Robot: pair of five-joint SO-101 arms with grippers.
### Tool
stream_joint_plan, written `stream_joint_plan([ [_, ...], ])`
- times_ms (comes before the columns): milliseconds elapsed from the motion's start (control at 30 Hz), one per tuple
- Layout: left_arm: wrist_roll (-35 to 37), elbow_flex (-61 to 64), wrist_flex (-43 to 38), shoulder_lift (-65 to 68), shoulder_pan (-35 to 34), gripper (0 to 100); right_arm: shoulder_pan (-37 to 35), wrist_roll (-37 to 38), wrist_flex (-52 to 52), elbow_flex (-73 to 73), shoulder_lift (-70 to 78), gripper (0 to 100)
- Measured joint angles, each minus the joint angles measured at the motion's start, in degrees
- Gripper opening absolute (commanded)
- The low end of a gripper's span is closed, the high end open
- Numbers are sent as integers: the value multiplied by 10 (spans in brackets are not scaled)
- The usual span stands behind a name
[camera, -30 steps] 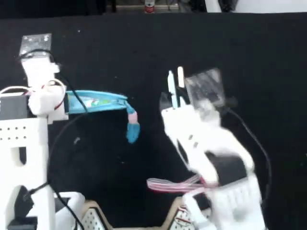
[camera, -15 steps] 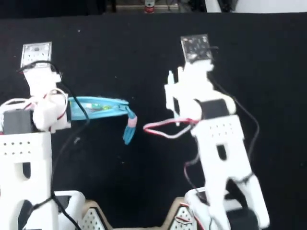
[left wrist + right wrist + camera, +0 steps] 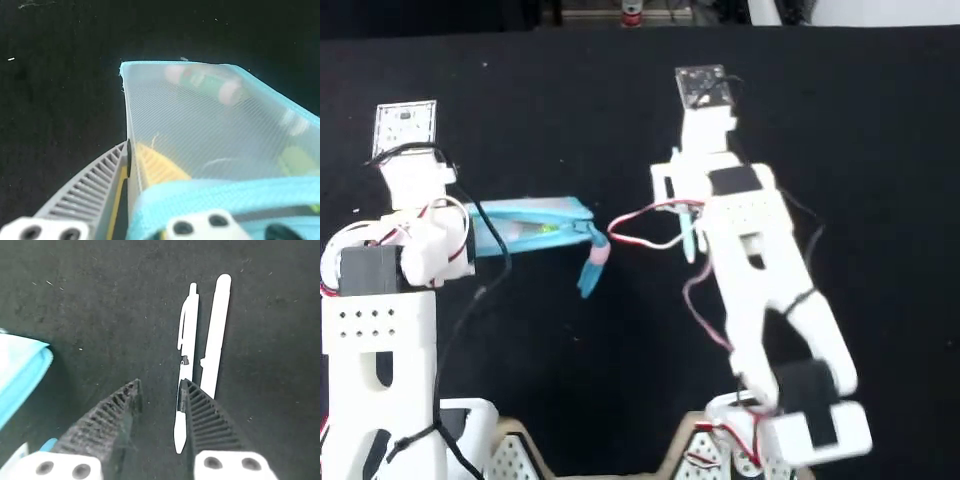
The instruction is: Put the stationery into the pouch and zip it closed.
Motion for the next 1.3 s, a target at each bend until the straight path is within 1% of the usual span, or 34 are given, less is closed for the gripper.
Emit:
stream_joint_plan([
  [167, 0, 2, -2, 0, 0, 30, 22, 0, -63, -10, 76, 128],
  [233, 0, 3, -4, 0, 0, 30, 36, 0, -73, -28, 99, 128],
  [367, 0, 4, -4, 0, 0, 30, 64, 0, -73, -97, 146, 128],
  [533, 0, 4, -4, 0, 0, 30, 65, 0, -45, -214, 236, 128],
  [800, 0, 4, -4, 0, 0, 30, 68, 0, -37, -367, 399, 128],
  [900, 0, 4, -4, 0, 0, 30, 76, 0, -13, -421, 446, 128],
  [1100, 0, 4, -4, 0, 0, 30, 90, 0, 71, -550, 522, 128],
  [1300, 0, 4, -4, 0, 0, 30, 91, 0, 136, -673, 617, 124],
])
